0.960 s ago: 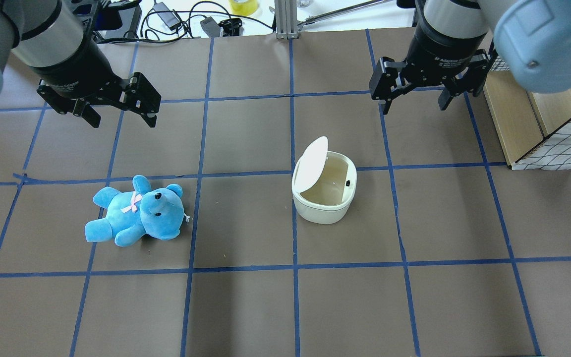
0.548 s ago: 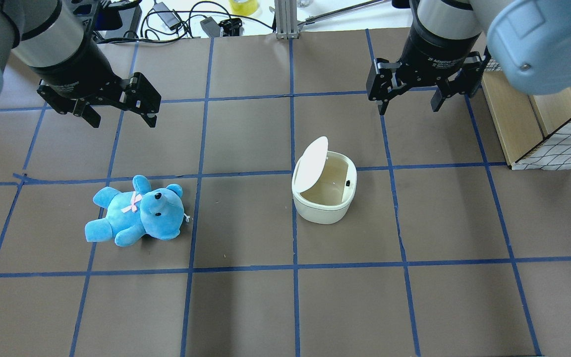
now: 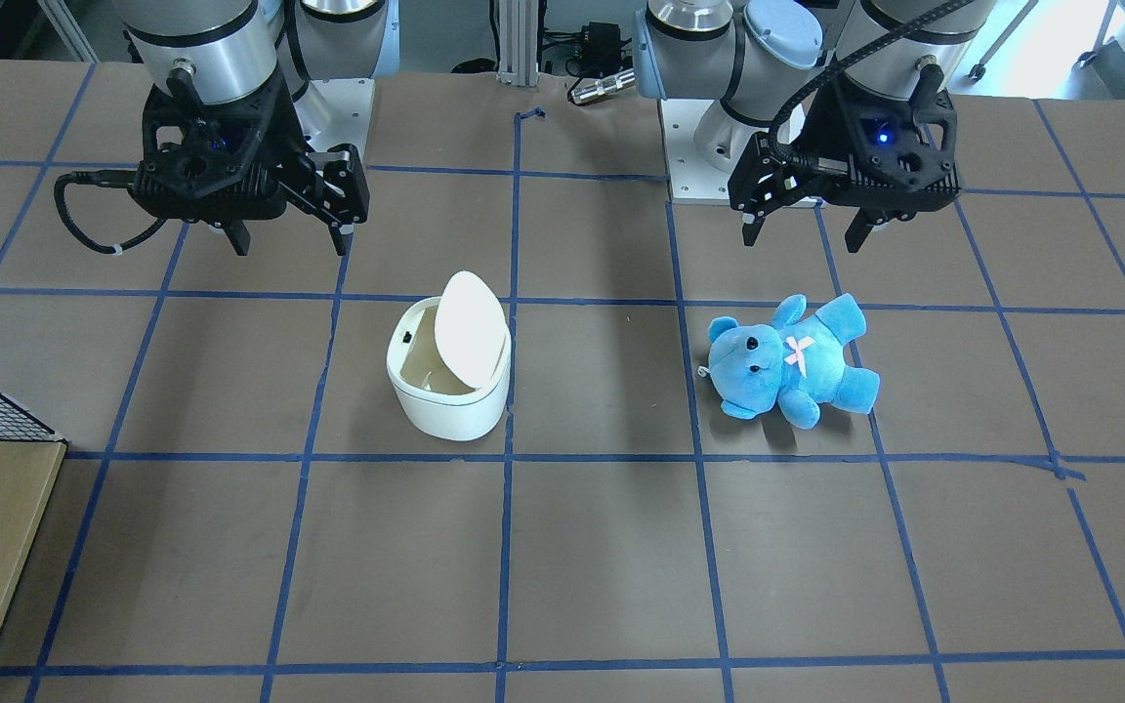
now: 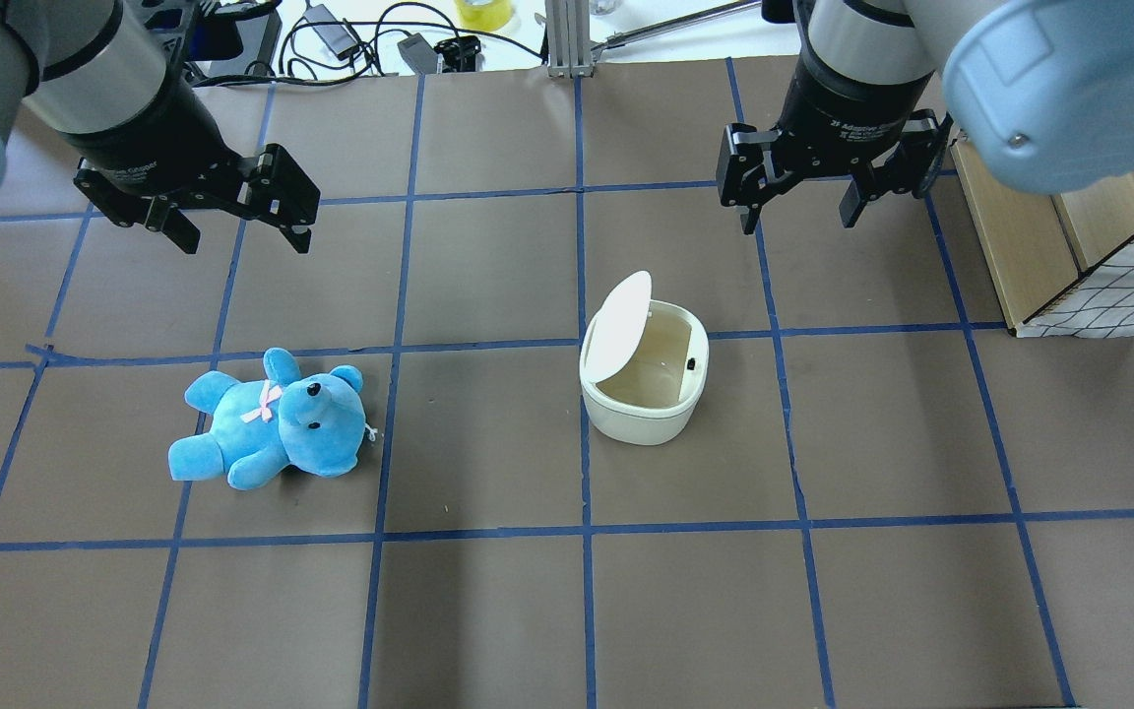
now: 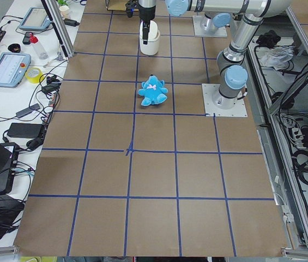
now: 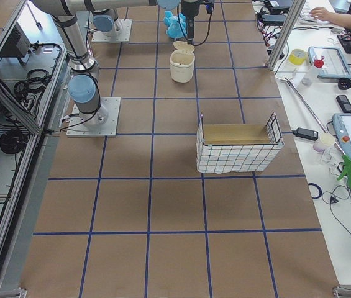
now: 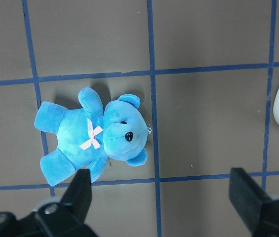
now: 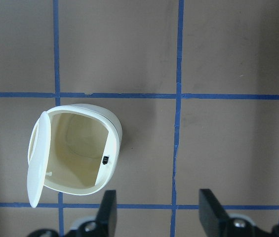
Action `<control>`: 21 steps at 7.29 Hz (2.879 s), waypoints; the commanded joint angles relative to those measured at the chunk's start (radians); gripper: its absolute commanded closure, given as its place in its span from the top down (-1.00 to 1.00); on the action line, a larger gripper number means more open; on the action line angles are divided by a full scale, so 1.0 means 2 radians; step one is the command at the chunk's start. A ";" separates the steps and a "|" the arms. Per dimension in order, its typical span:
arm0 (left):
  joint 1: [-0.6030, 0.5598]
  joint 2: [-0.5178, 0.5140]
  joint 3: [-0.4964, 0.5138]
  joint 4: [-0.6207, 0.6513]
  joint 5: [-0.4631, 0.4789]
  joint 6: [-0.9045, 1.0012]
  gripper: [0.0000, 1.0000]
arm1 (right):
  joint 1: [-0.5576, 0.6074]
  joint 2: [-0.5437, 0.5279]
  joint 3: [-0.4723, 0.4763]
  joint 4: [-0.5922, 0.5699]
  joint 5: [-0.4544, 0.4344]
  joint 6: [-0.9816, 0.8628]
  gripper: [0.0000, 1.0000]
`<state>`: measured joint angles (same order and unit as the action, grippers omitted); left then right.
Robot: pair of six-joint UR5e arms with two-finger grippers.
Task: Open trash can with right arm
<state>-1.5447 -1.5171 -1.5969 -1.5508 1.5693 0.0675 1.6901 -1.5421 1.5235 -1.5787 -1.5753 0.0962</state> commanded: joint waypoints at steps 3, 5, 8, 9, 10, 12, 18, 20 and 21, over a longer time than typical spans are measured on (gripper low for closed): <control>0.000 0.000 0.000 0.000 0.000 0.000 1.00 | 0.000 0.003 -0.003 0.000 -0.001 -0.001 1.00; 0.000 0.000 0.000 0.000 0.000 0.000 1.00 | 0.000 0.003 -0.003 0.000 -0.001 -0.001 1.00; 0.000 0.000 0.001 0.000 0.000 0.001 1.00 | -0.010 0.003 -0.004 -0.001 -0.008 -0.033 1.00; 0.000 0.000 0.000 0.000 0.000 0.000 1.00 | -0.017 0.003 -0.002 -0.001 -0.015 -0.062 1.00; 0.000 0.000 0.000 0.000 0.000 0.000 1.00 | -0.033 0.003 -0.002 0.001 -0.013 -0.076 1.00; 0.000 0.000 0.000 0.000 0.000 0.000 1.00 | -0.049 0.003 -0.002 0.002 -0.011 -0.095 1.00; 0.000 0.000 0.000 0.000 0.000 0.000 1.00 | -0.049 0.002 -0.002 0.002 -0.014 -0.095 1.00; 0.000 0.000 0.001 0.000 0.000 0.000 1.00 | -0.049 0.002 -0.002 0.002 -0.014 -0.095 1.00; 0.000 0.000 0.000 0.000 0.000 0.000 1.00 | -0.049 0.002 -0.002 0.002 -0.015 -0.095 1.00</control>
<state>-1.5447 -1.5171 -1.5964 -1.5509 1.5693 0.0675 1.5923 -1.5380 1.5202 -1.5739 -1.6033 -0.0935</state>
